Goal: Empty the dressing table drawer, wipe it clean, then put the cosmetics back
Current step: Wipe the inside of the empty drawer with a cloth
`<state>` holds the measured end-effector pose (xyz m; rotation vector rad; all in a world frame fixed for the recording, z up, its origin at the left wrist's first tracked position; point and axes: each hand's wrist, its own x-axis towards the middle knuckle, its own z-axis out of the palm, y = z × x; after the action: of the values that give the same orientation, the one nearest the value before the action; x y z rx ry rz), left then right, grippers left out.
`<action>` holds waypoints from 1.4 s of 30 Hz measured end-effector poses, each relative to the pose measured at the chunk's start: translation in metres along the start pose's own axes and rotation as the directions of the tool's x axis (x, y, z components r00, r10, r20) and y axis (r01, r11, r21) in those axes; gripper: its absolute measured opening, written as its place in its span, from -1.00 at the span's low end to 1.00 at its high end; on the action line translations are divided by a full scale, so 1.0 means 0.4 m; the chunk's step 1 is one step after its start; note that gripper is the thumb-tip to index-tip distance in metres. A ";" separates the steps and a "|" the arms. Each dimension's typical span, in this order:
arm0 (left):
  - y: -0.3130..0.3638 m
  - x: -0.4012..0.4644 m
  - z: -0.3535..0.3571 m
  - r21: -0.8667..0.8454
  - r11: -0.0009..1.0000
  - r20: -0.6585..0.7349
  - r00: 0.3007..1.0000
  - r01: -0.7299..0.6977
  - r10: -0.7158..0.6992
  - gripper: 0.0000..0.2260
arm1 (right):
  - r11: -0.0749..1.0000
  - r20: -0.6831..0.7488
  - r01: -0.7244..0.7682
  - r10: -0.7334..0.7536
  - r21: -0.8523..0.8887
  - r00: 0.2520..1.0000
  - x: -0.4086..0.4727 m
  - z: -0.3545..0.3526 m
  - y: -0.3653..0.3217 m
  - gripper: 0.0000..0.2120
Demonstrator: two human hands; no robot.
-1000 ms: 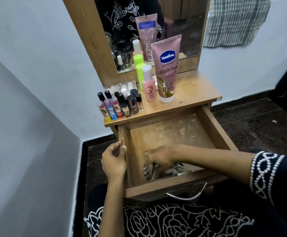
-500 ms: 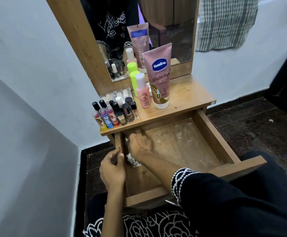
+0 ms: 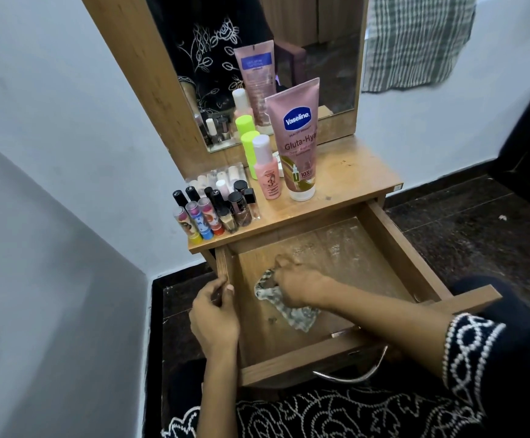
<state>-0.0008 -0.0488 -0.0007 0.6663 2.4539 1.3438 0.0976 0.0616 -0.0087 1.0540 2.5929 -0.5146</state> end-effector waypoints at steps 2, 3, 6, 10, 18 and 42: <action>0.006 -0.002 0.001 0.002 1.000 0.011 1.000 0.004 -0.004 -0.78 | 0.997 -0.039 -0.074 0.076 0.034 0.996 0.022 -0.012 0.007 -0.59; 0.009 -0.003 0.000 0.003 1.000 0.018 1.000 0.006 -0.006 -0.78 | 0.990 -0.071 -0.130 0.133 0.046 0.989 0.042 -0.015 -0.004 -0.60; 0.014 -0.009 -0.007 0.005 1.000 0.047 0.999 0.013 -0.013 -0.77 | 0.970 -0.111 -0.222 0.233 0.102 0.966 0.098 -0.018 -0.085 -0.64; 0.019 -0.009 -0.014 0.024 1.000 0.059 0.998 -0.003 0.001 -0.78 | 0.973 -0.199 -0.145 0.180 0.179 0.963 0.126 -0.001 -0.162 -0.71; 0.014 -0.012 -0.010 0.055 0.998 0.063 0.998 -0.003 0.000 -0.78 | 0.988 -0.167 -0.081 0.058 -0.134 0.984 0.014 0.017 -0.020 -0.59; 0.027 -0.013 0.002 0.146 0.989 0.060 0.998 0.017 -0.026 -0.75 | 0.958 -0.132 -0.194 0.224 0.210 0.966 0.067 -0.048 -0.038 -0.53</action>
<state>0.0070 -0.0460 0.0083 0.7013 2.5190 1.1272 0.0657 0.0762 0.0009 1.4700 2.5571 -0.6689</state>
